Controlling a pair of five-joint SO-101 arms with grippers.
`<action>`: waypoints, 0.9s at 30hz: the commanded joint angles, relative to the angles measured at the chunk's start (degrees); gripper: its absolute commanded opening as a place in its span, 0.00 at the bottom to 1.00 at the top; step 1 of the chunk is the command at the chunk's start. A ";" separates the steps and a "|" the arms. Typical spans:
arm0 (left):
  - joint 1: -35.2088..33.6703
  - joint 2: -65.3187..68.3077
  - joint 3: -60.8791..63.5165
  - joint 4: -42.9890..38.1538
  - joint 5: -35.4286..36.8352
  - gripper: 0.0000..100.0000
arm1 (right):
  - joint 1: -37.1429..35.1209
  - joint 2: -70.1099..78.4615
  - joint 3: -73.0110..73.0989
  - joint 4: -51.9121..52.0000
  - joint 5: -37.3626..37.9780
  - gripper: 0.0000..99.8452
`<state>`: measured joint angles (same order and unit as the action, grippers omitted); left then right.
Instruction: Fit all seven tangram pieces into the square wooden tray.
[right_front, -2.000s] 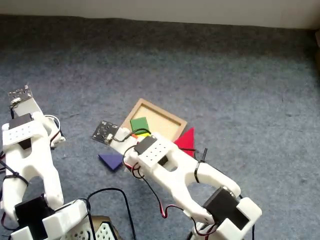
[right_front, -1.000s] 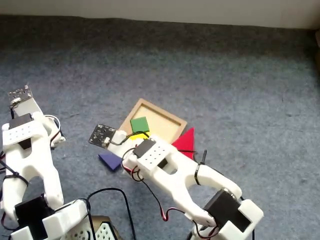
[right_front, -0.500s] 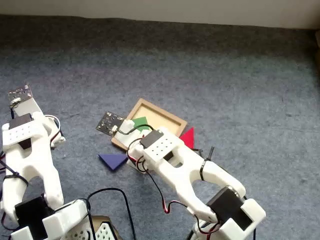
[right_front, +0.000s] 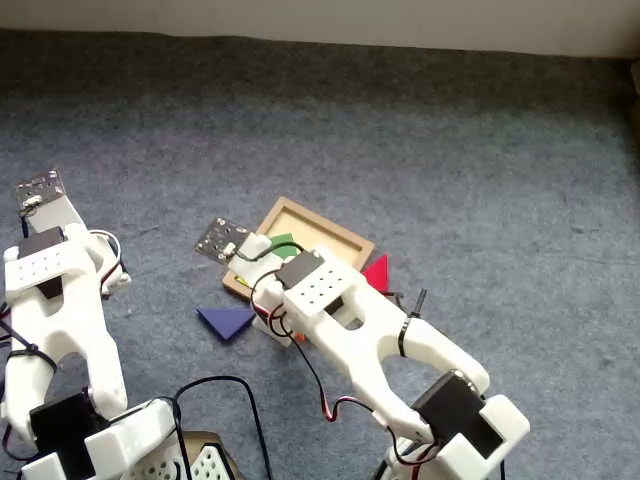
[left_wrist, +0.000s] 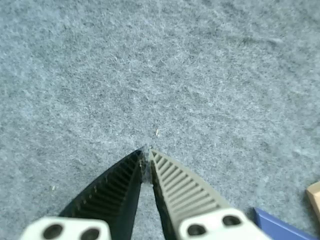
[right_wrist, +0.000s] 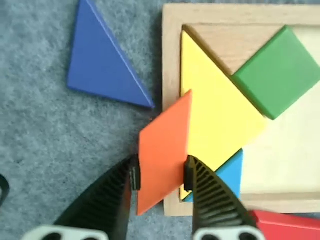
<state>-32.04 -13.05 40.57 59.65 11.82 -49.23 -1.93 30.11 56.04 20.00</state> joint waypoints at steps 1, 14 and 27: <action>0.57 -1.98 -0.13 -0.79 -0.53 0.01 | 0.75 -1.54 -2.95 0.40 -1.76 0.20; 0.57 -1.98 -0.13 -0.79 -0.53 0.01 | 0.31 -1.45 -2.95 1.10 -1.76 0.20; 0.57 -1.98 -0.13 -0.79 -0.53 0.01 | -4.70 -1.27 -2.59 0.40 -1.85 0.20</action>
<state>-32.04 -13.05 40.57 59.65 11.82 -53.27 -1.93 30.11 57.19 18.86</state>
